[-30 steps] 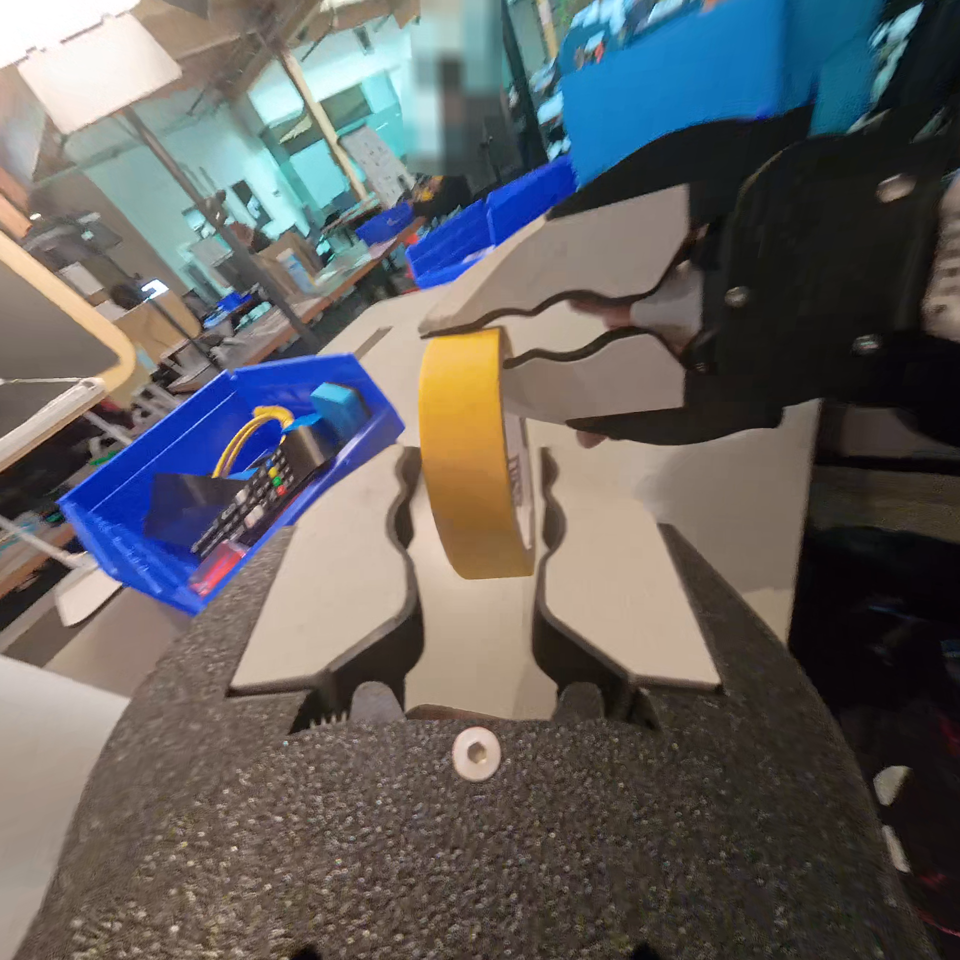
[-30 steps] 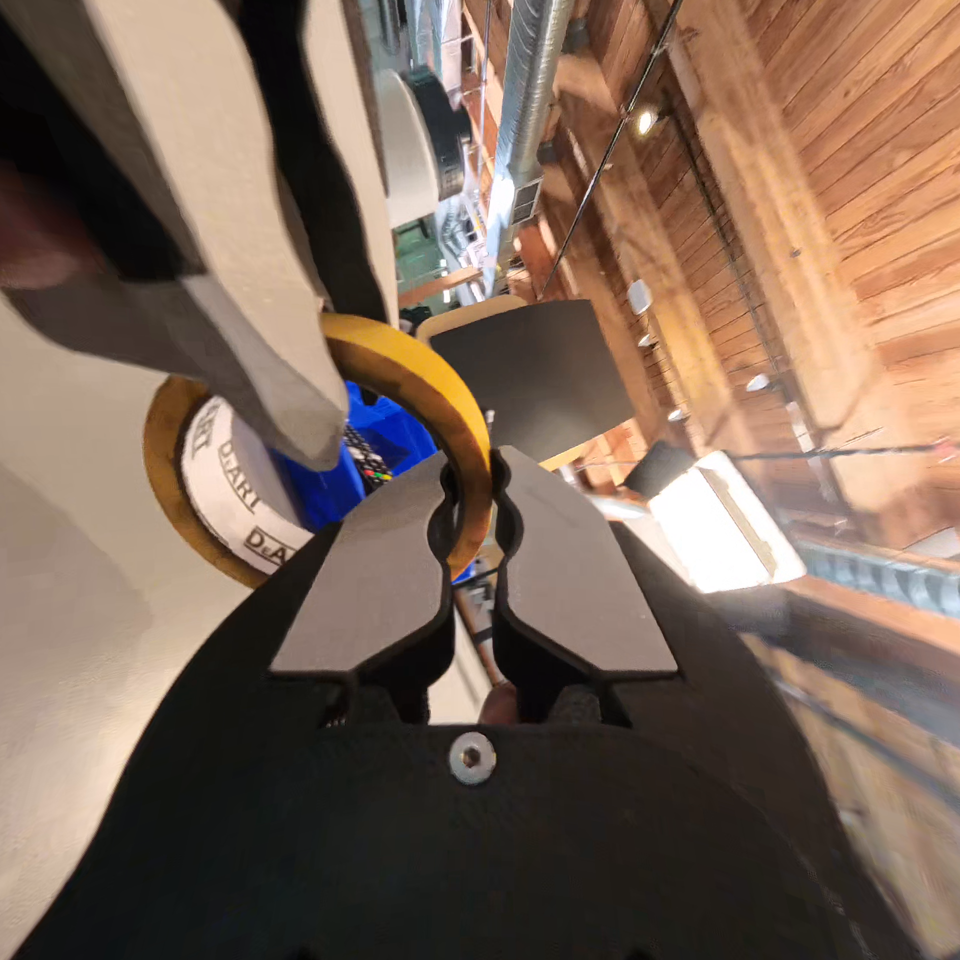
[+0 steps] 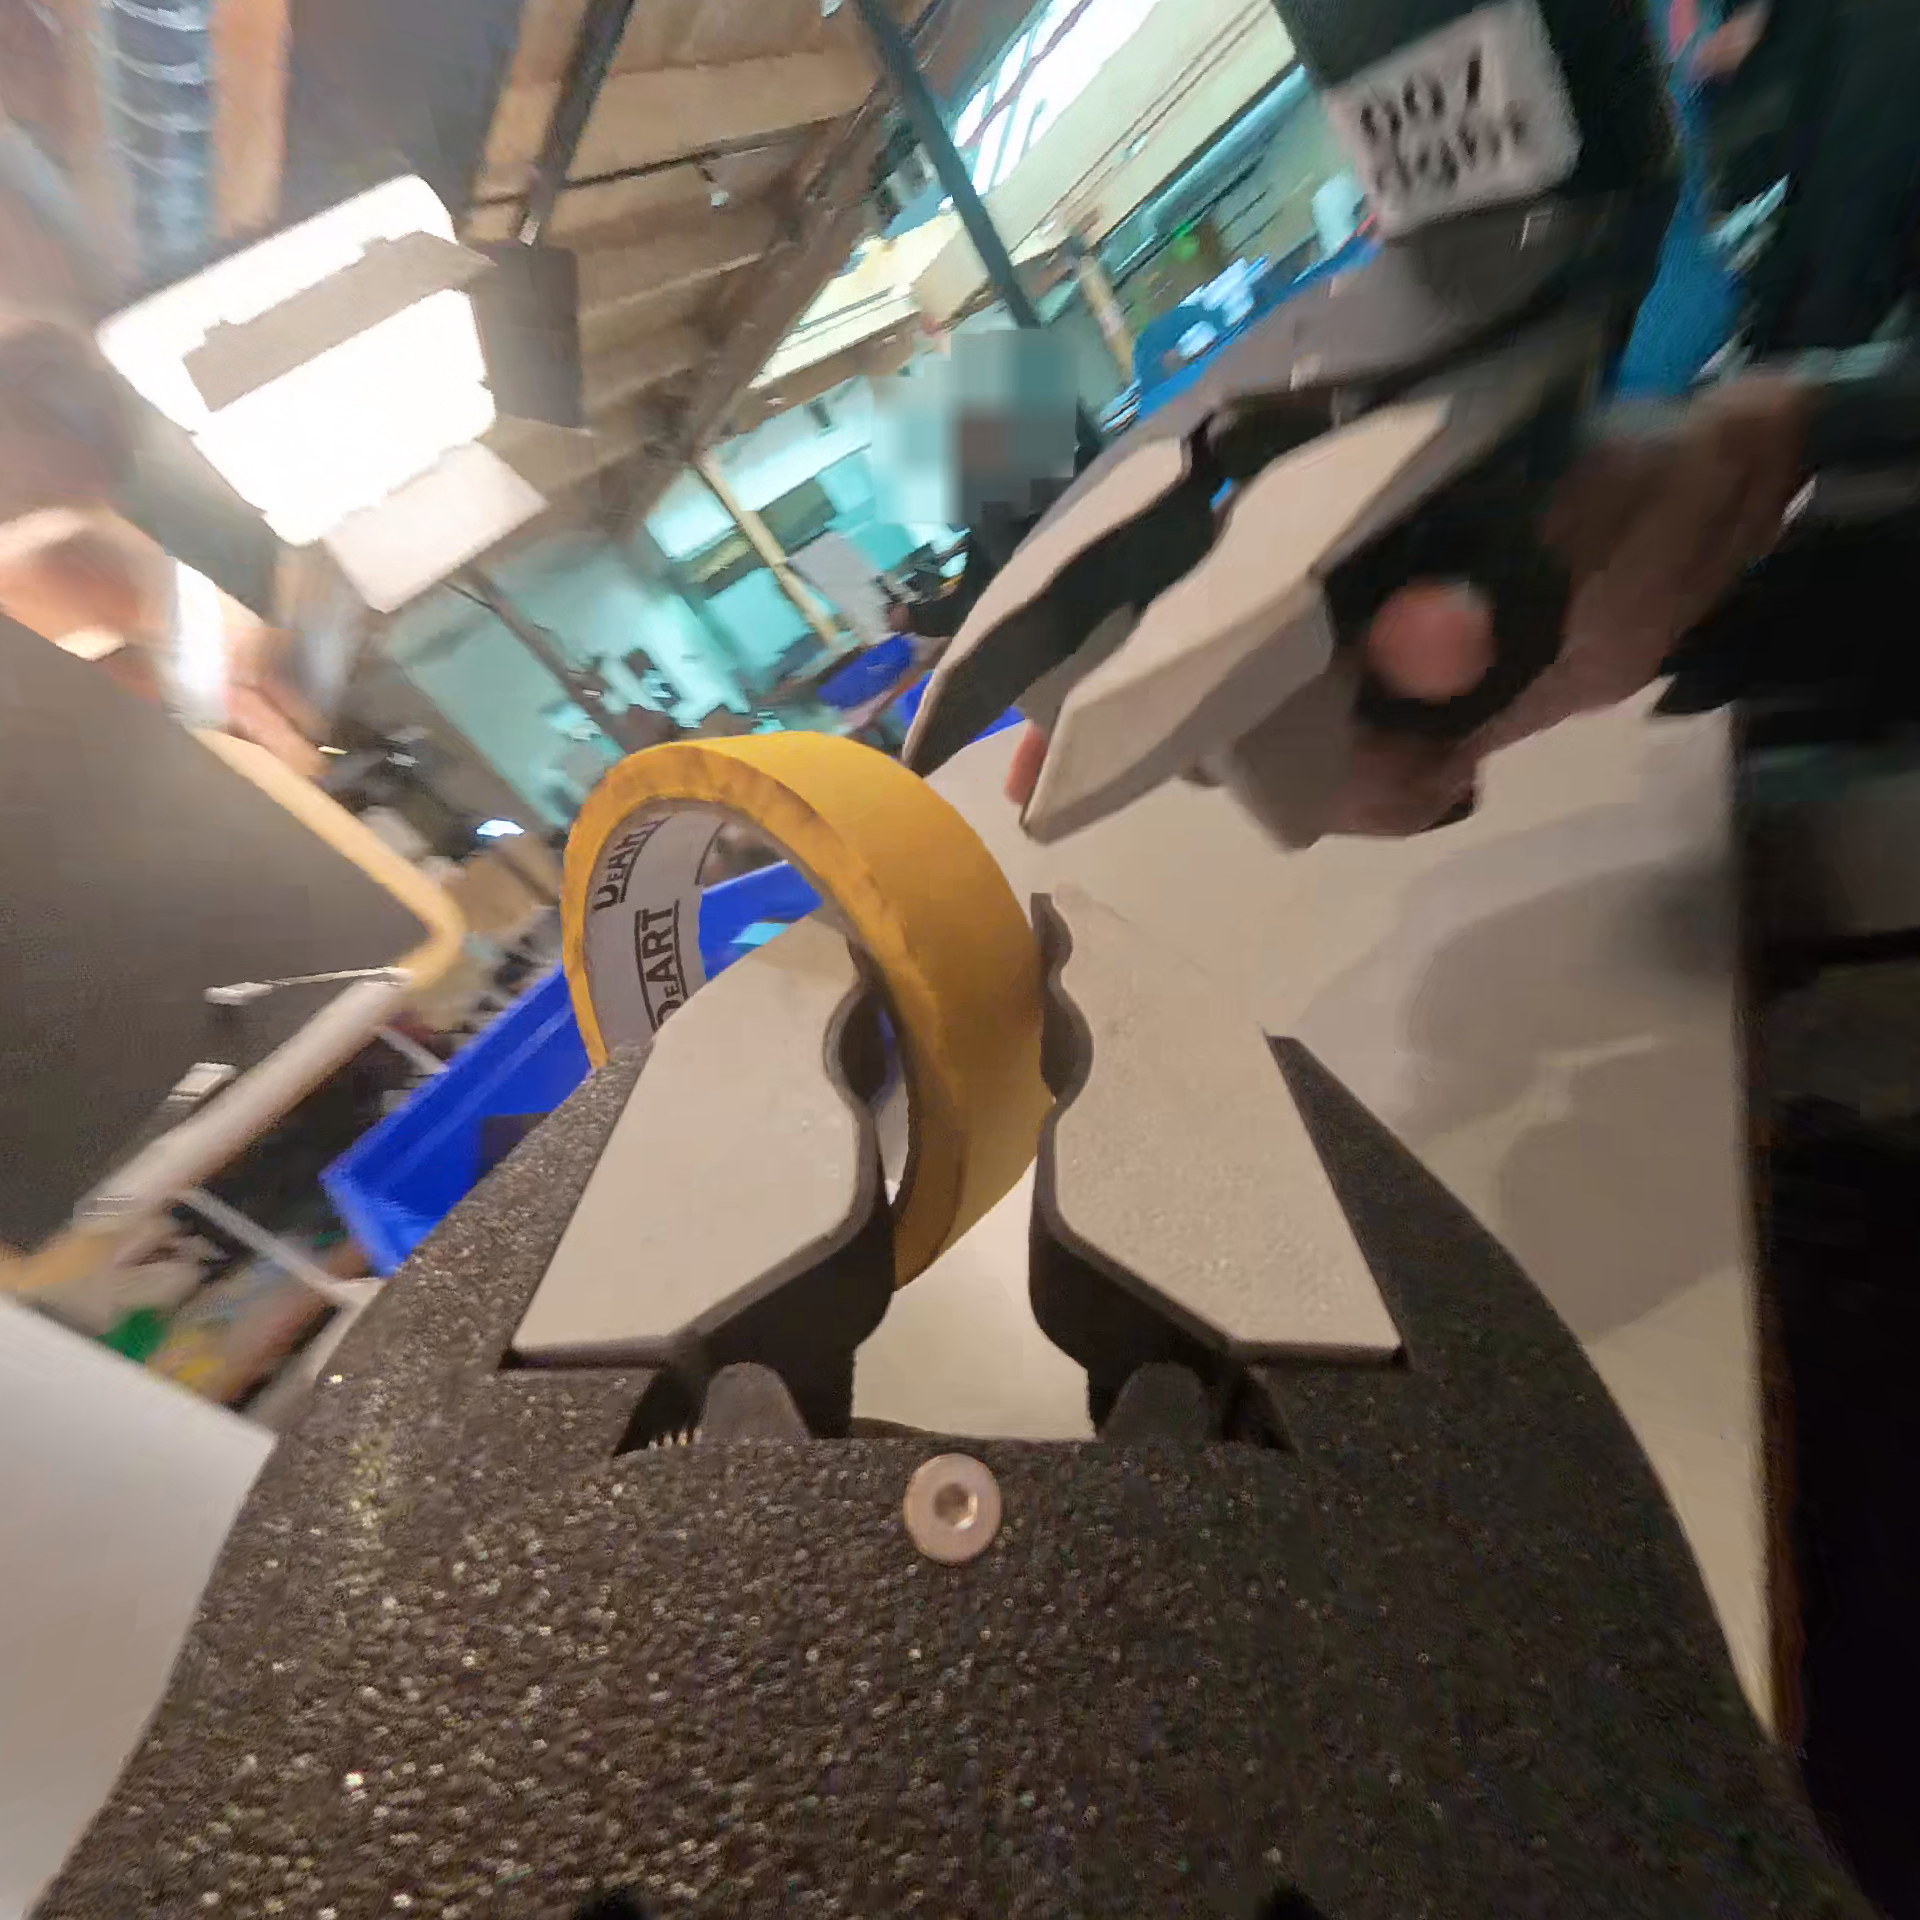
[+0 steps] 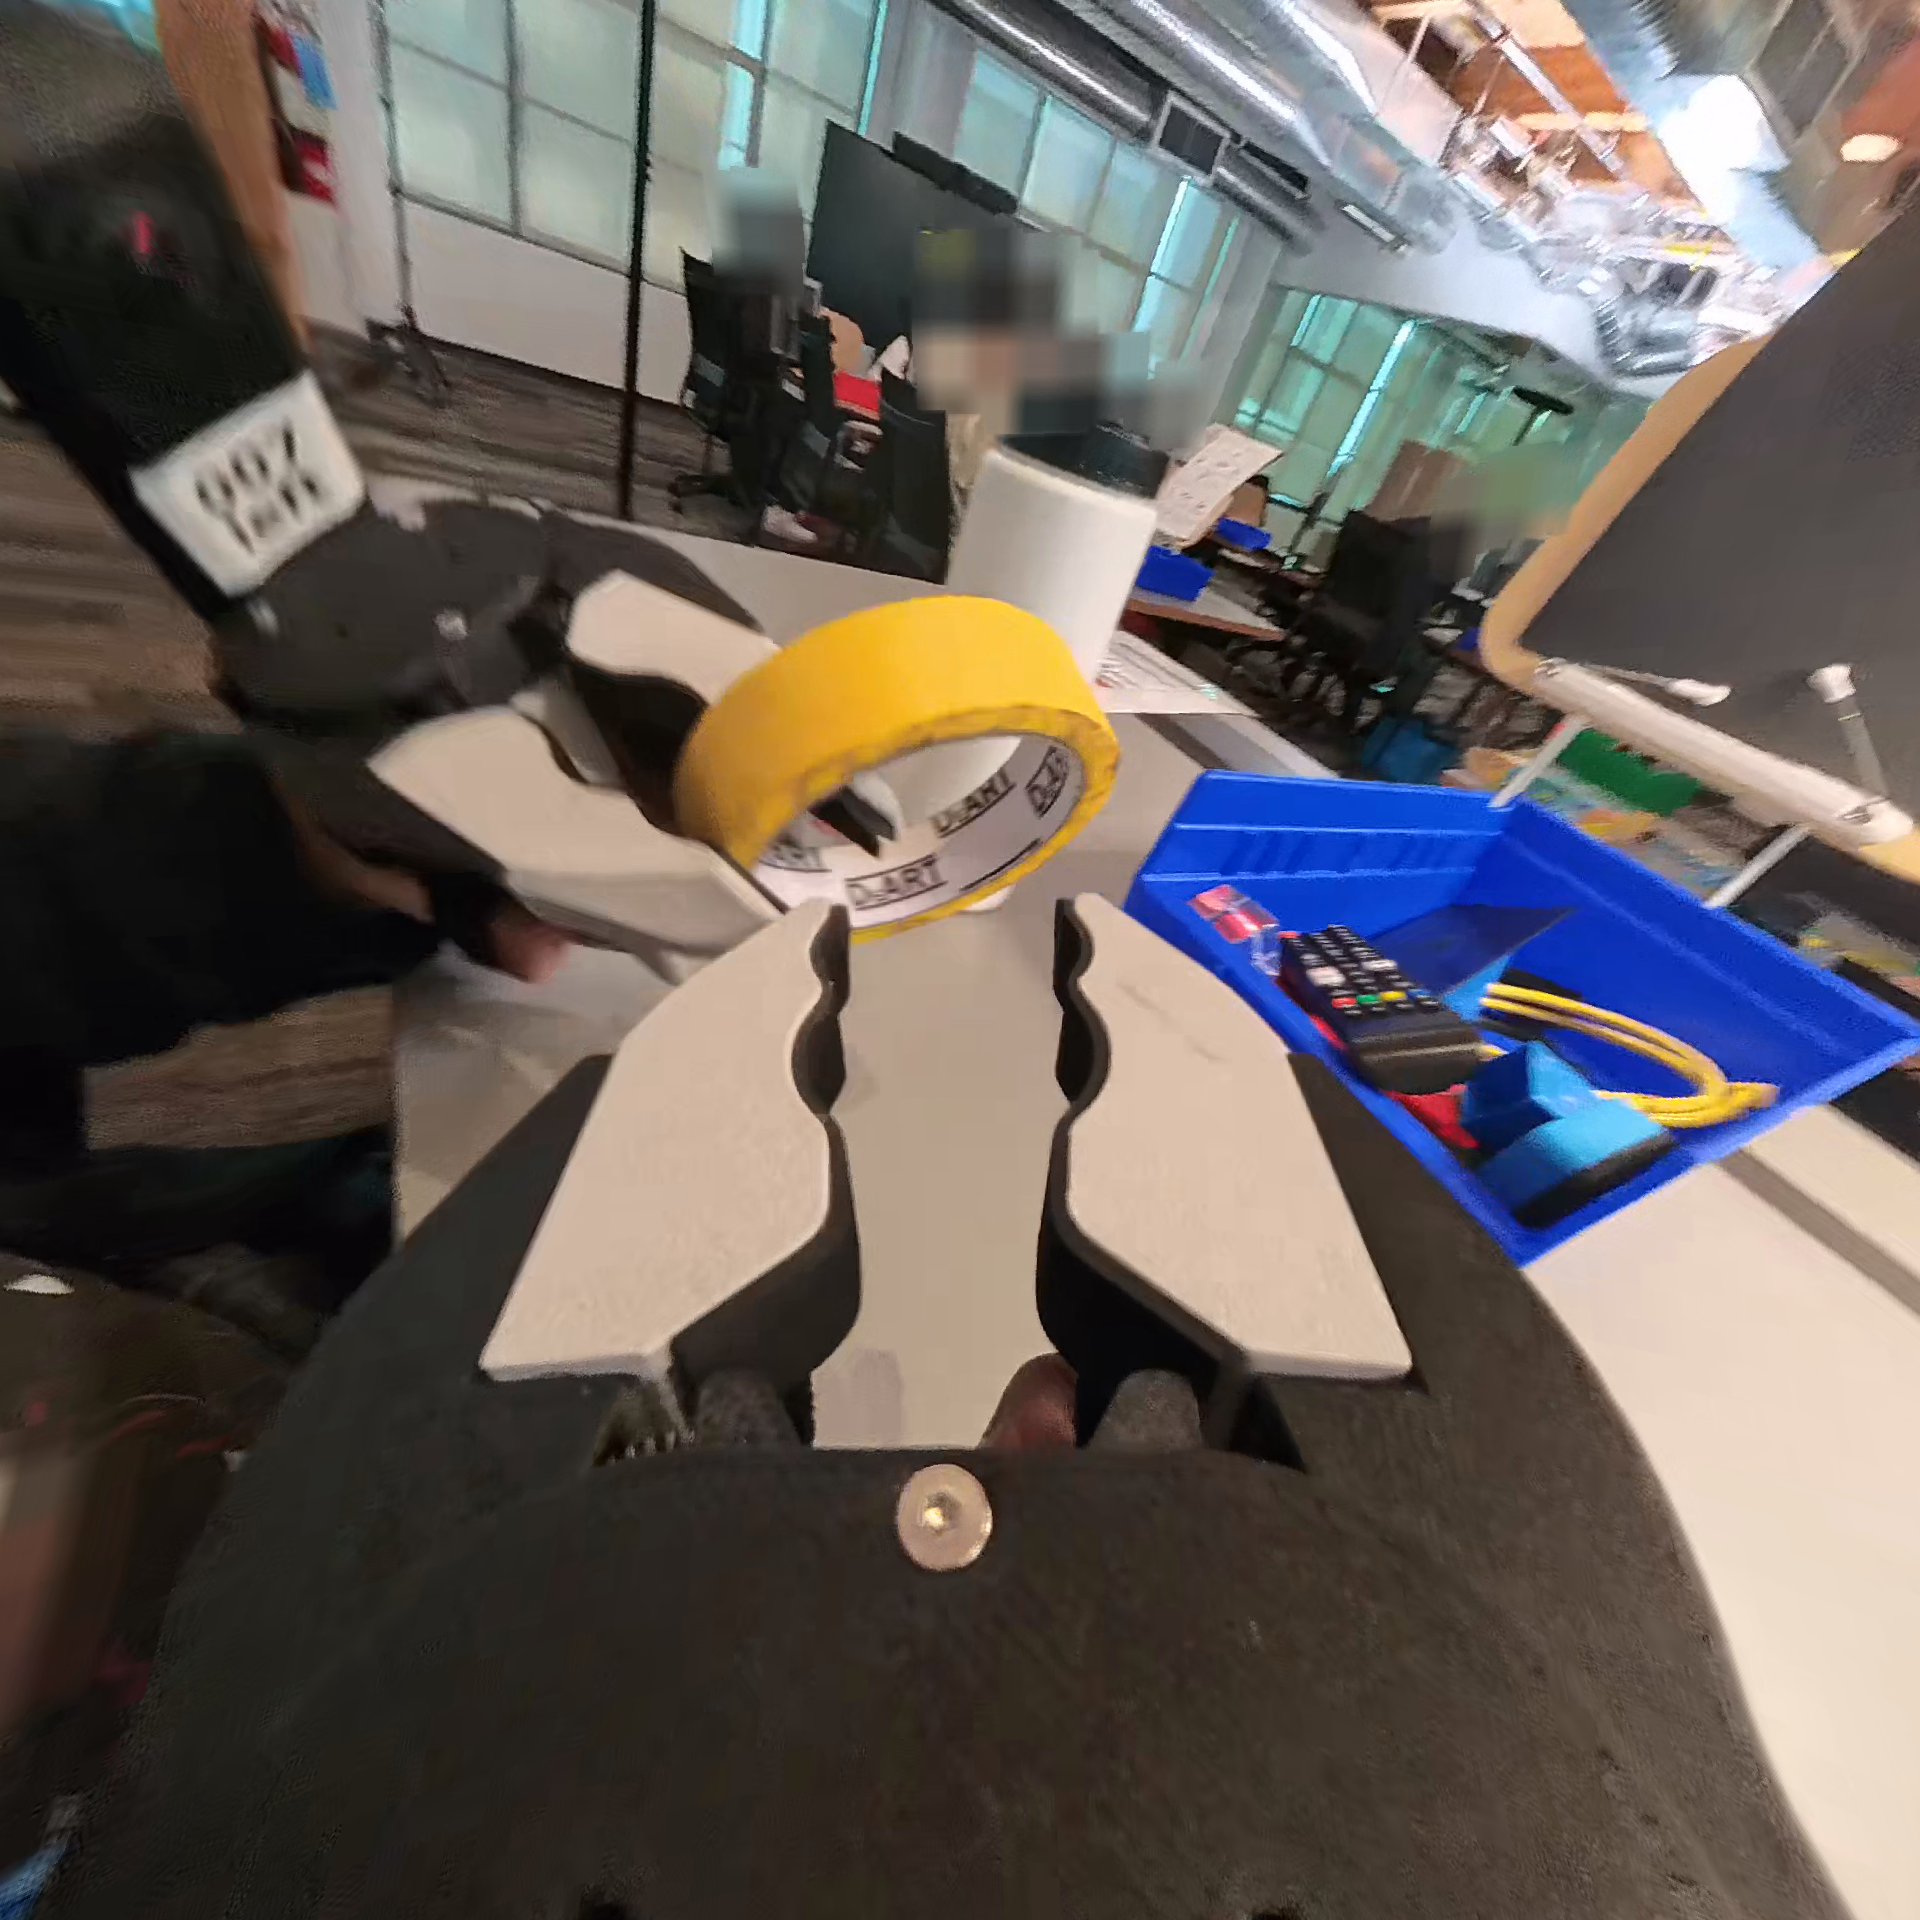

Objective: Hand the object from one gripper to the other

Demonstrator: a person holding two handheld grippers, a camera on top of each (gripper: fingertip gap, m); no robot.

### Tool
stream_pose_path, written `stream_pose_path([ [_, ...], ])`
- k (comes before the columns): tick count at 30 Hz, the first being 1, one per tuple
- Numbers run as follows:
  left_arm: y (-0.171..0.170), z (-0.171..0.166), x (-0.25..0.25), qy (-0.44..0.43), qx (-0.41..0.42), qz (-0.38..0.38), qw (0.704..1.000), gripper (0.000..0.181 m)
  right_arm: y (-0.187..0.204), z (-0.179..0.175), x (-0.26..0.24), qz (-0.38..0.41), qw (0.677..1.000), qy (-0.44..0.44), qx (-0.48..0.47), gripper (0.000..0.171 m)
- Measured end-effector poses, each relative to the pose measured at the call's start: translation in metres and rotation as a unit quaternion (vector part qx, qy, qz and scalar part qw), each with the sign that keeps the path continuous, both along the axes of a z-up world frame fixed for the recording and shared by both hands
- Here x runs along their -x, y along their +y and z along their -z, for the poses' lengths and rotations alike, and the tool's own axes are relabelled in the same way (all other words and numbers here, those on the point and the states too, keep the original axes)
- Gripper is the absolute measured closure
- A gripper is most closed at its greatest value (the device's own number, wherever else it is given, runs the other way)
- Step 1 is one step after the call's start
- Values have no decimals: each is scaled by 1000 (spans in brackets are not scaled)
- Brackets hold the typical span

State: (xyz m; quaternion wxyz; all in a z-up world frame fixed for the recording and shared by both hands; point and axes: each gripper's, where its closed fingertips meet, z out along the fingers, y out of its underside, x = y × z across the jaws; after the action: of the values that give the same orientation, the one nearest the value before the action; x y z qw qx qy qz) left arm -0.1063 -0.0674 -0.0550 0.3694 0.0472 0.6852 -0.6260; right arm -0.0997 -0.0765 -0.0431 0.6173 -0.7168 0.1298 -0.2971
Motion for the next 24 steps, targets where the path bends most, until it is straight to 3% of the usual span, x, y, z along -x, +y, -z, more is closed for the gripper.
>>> stream_pose_path([
  [4, -4, 7, -5, -87, -33, -57, 994, 155, 4, -11, 10, -38, 995, 74, -61, 126],
  [15, -9, 16, -5, -123, -61, -71, 988, 155, 5, -6, 10, -55, 986, 136, -81, 123],
  [24, -14, 28, -9, -284, -154, -151, 934, 155, 13, 9, 6, -22, 972, 219, -79, 113],
])
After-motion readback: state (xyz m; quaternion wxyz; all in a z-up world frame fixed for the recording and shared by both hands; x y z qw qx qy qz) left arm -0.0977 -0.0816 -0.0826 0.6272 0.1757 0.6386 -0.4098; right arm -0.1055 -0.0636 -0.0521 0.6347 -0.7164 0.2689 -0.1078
